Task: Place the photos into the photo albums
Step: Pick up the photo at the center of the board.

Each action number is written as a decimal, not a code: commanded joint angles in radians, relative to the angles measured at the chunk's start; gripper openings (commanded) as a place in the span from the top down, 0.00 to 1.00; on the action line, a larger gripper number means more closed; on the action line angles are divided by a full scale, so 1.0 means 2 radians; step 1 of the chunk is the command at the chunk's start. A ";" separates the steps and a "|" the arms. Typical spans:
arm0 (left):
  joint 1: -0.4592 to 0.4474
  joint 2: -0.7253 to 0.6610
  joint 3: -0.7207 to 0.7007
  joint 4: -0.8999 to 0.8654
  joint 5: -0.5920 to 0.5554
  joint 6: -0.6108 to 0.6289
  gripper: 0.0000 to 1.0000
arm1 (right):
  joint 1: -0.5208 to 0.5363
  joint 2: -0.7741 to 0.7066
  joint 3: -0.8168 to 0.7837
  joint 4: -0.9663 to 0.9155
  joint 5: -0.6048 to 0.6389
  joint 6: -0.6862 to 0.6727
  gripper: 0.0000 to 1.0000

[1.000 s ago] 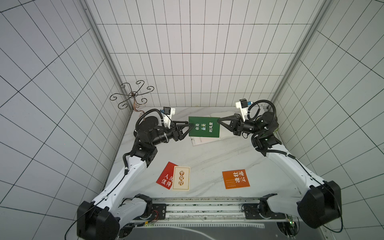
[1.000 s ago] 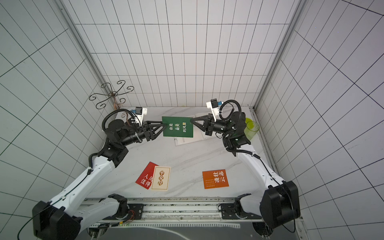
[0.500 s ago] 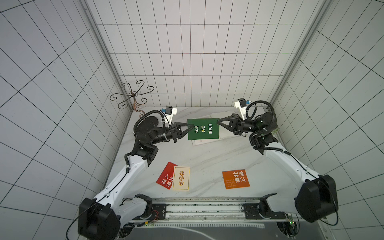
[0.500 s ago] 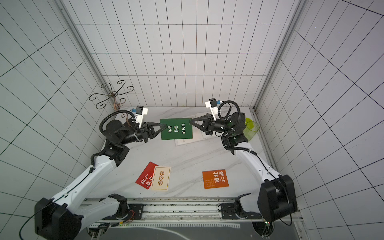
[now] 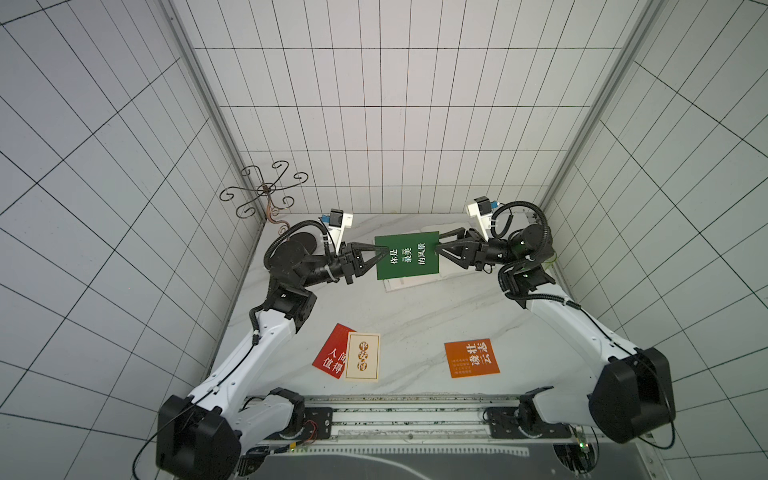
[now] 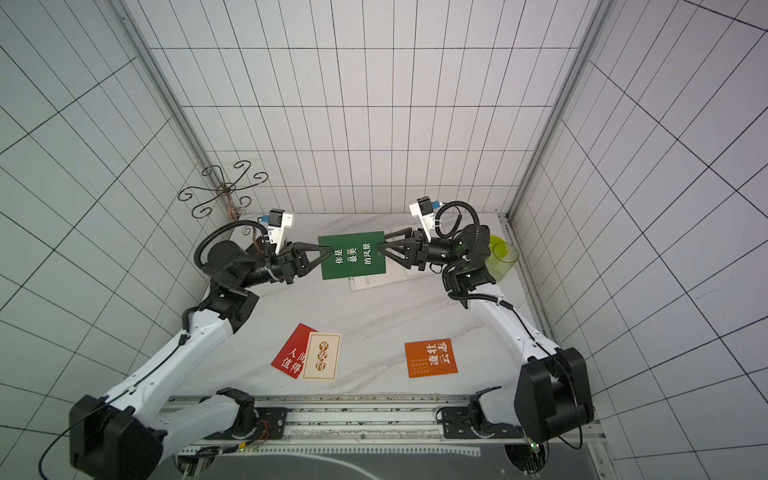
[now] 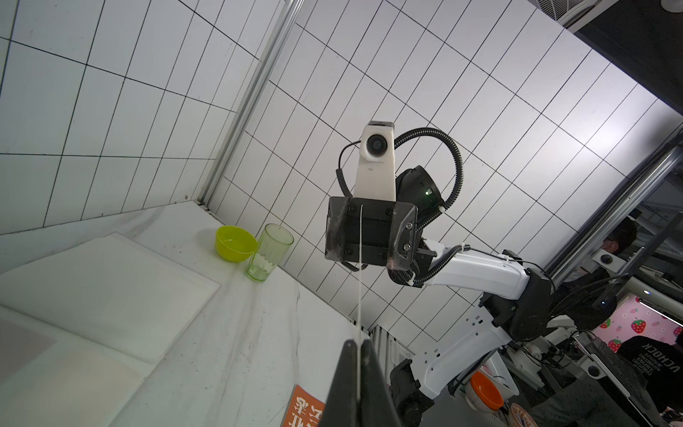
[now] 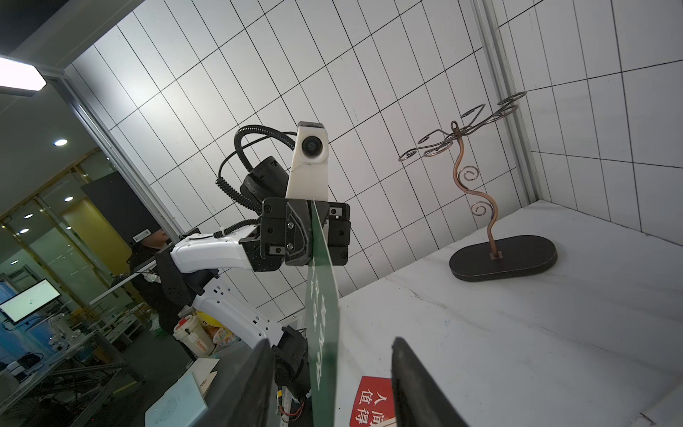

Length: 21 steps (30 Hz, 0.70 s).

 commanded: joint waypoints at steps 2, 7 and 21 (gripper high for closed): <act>-0.001 -0.011 0.010 0.039 -0.019 -0.029 1.00 | 0.014 0.006 0.045 -0.008 -0.010 -0.022 0.52; -0.001 -0.008 0.011 0.047 -0.022 -0.037 1.00 | 0.025 0.007 0.049 -0.008 -0.009 -0.025 0.70; 0.002 0.000 0.018 -0.016 -0.091 0.001 0.51 | -0.020 0.014 0.059 -0.039 0.027 -0.053 1.00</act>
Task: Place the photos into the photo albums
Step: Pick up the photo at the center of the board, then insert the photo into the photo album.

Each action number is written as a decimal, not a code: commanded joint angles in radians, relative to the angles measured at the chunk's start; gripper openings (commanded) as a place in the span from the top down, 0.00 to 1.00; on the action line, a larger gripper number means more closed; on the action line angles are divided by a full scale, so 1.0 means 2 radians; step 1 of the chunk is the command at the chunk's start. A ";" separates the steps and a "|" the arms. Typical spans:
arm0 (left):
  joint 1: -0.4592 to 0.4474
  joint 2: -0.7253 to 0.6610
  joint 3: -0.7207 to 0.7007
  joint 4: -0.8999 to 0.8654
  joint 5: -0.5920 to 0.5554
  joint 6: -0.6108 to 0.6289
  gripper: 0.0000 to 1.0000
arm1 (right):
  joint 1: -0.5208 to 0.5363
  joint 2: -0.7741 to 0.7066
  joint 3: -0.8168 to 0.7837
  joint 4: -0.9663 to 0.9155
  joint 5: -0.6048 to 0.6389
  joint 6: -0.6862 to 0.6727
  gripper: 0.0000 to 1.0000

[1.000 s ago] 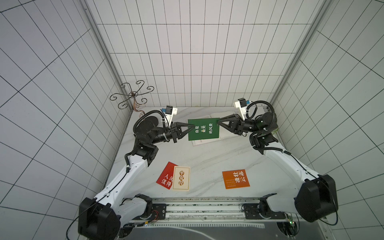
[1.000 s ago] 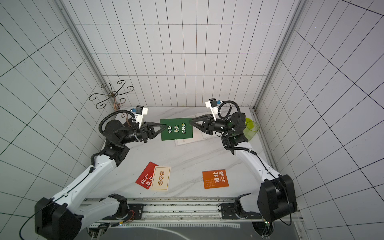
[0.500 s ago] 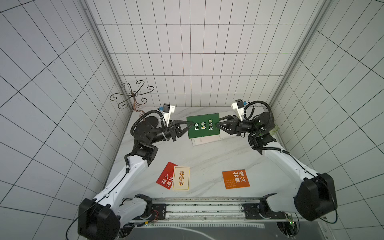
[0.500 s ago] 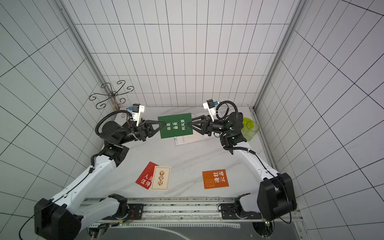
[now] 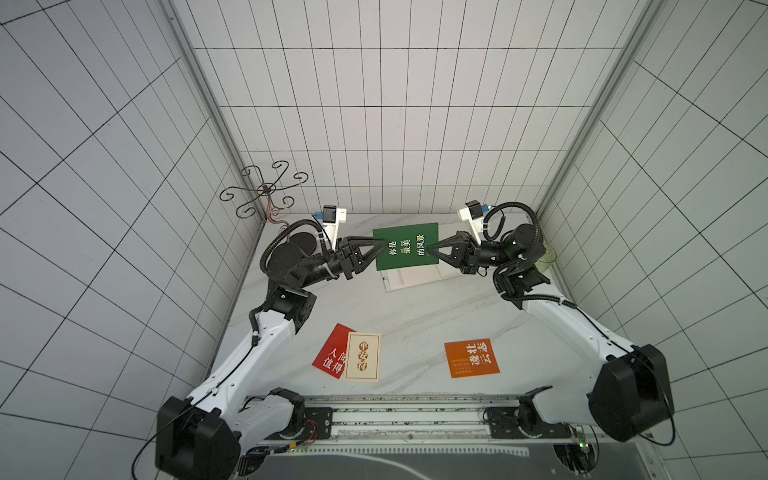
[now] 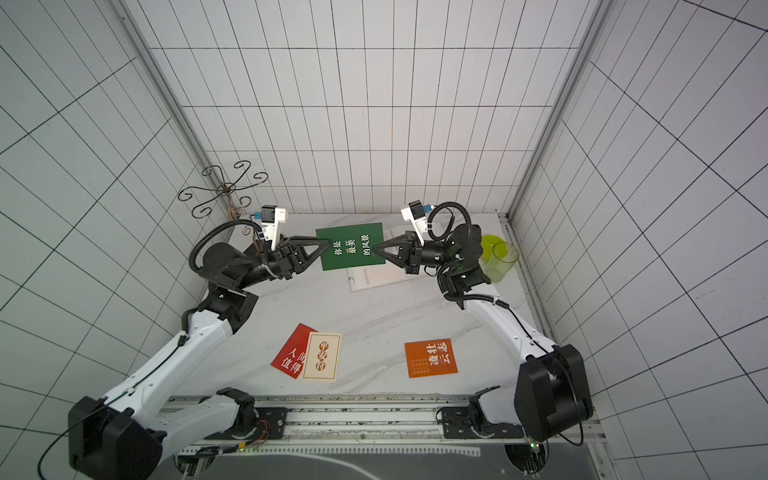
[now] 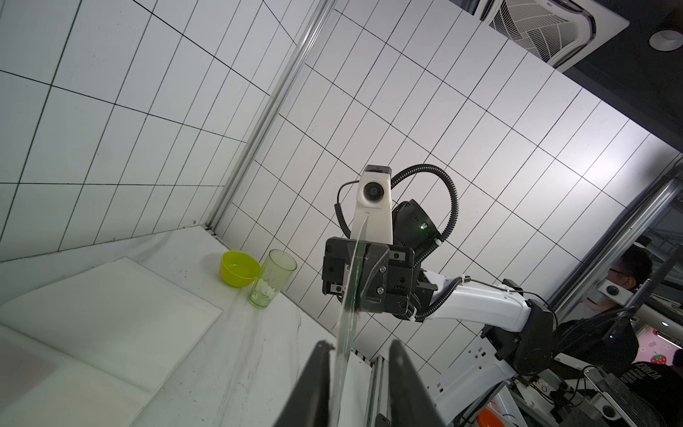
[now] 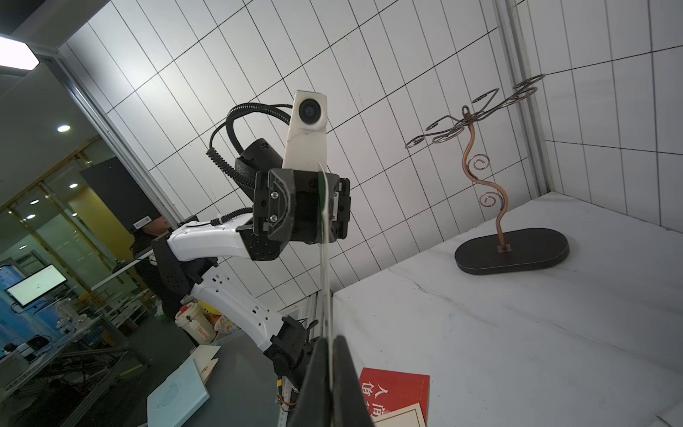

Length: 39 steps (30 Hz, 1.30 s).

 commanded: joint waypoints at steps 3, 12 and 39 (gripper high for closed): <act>0.000 0.018 0.045 -0.120 -0.083 0.068 0.47 | -0.059 0.018 0.065 -0.013 0.047 -0.024 1.00; -0.056 0.120 0.173 -0.334 -0.263 0.189 0.45 | -0.124 0.092 0.131 -0.188 0.110 -0.128 1.00; -0.150 0.524 0.403 -0.447 -0.324 0.240 0.46 | -0.162 0.202 0.136 -0.453 0.267 -0.269 1.00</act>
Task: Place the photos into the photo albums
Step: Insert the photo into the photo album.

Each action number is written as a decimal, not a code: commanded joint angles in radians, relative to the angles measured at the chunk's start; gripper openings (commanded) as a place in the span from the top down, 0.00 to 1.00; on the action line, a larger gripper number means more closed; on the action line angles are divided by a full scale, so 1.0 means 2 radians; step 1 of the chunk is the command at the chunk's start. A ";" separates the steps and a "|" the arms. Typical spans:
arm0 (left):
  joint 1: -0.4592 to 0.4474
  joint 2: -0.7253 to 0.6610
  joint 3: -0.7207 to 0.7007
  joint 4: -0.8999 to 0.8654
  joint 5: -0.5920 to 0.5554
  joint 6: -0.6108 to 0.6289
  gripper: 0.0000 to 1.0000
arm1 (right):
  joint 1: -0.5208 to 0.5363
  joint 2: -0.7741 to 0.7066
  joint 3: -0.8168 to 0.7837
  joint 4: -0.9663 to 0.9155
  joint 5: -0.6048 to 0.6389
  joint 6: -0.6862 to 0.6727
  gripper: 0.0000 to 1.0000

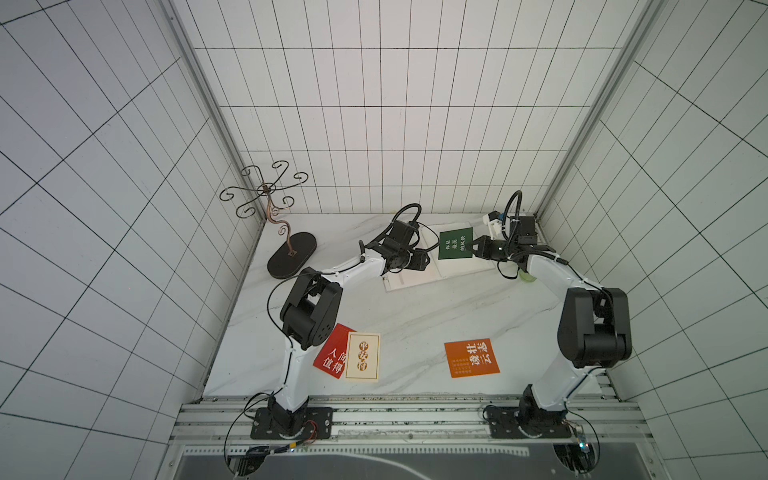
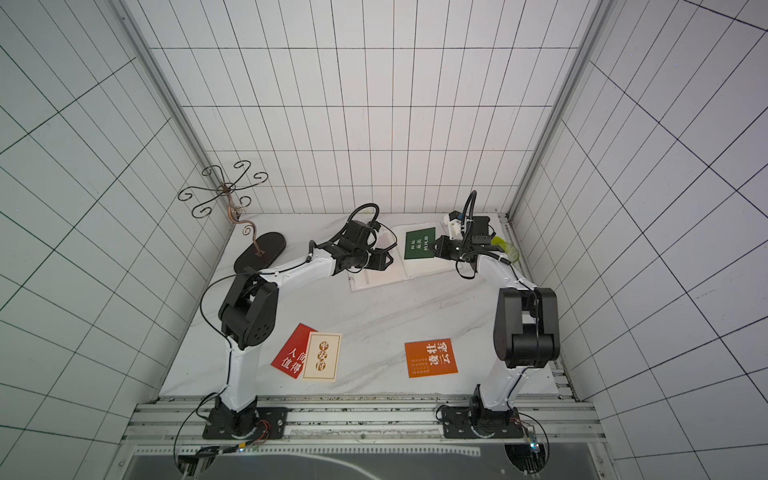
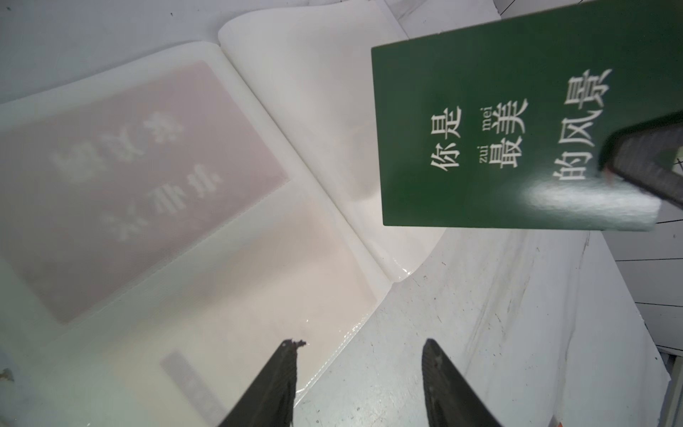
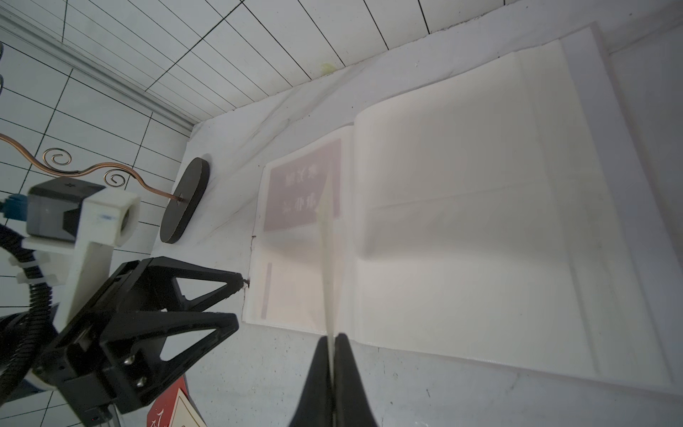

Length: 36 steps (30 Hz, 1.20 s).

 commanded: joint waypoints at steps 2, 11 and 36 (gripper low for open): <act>-0.002 0.038 0.032 -0.035 -0.008 0.012 0.47 | -0.003 0.009 0.018 -0.011 0.008 -0.011 1.00; 0.014 0.067 -0.011 -0.065 -0.030 0.006 0.47 | -0.002 0.028 0.018 -0.011 -0.004 -0.002 1.00; 0.036 0.043 -0.062 -0.076 -0.024 0.001 0.49 | 0.014 0.073 0.042 -0.045 0.004 -0.007 1.00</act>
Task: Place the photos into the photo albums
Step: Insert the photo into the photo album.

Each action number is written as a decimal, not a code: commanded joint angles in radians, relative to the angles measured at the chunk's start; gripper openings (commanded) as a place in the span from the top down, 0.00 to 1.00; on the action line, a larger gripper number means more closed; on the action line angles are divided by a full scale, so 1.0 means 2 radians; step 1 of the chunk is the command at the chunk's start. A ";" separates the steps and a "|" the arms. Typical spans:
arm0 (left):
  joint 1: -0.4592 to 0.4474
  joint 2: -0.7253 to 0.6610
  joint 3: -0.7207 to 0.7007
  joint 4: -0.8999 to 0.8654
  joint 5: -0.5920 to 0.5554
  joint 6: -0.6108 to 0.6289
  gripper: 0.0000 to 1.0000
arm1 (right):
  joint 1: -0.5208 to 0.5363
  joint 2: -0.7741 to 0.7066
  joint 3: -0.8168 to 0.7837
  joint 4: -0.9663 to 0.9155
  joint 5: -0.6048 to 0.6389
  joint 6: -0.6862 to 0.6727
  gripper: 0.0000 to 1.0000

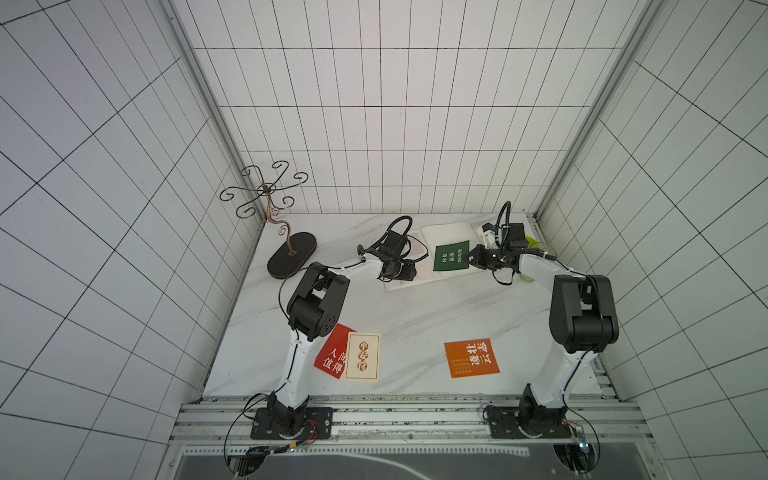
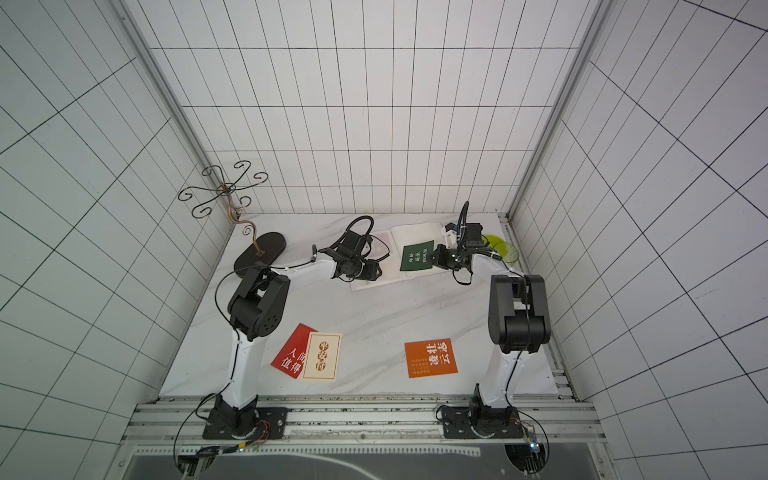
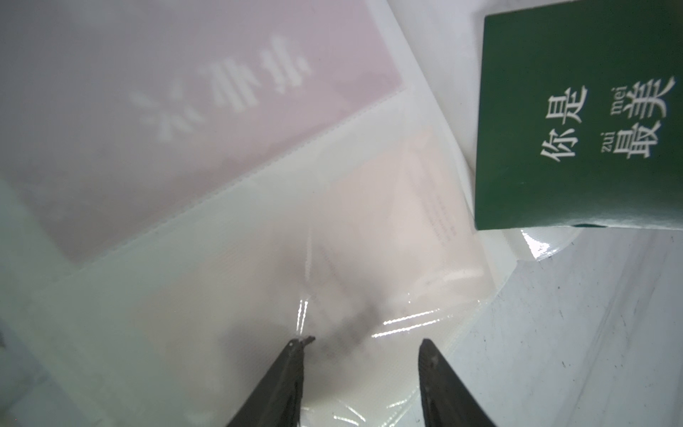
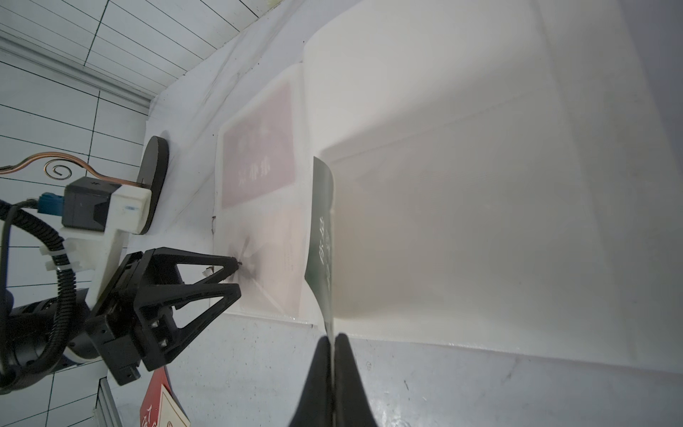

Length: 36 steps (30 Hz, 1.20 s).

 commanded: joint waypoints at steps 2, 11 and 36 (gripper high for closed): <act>0.007 0.006 -0.022 -0.065 -0.009 -0.004 0.49 | 0.009 0.012 0.044 -0.034 0.001 -0.011 1.00; 0.008 -0.001 -0.025 -0.062 -0.001 -0.008 0.49 | 0.017 0.013 0.059 -0.061 0.021 -0.017 1.00; 0.016 -0.022 -0.036 -0.052 0.027 -0.021 0.49 | 0.035 0.061 0.117 -0.133 0.036 -0.040 1.00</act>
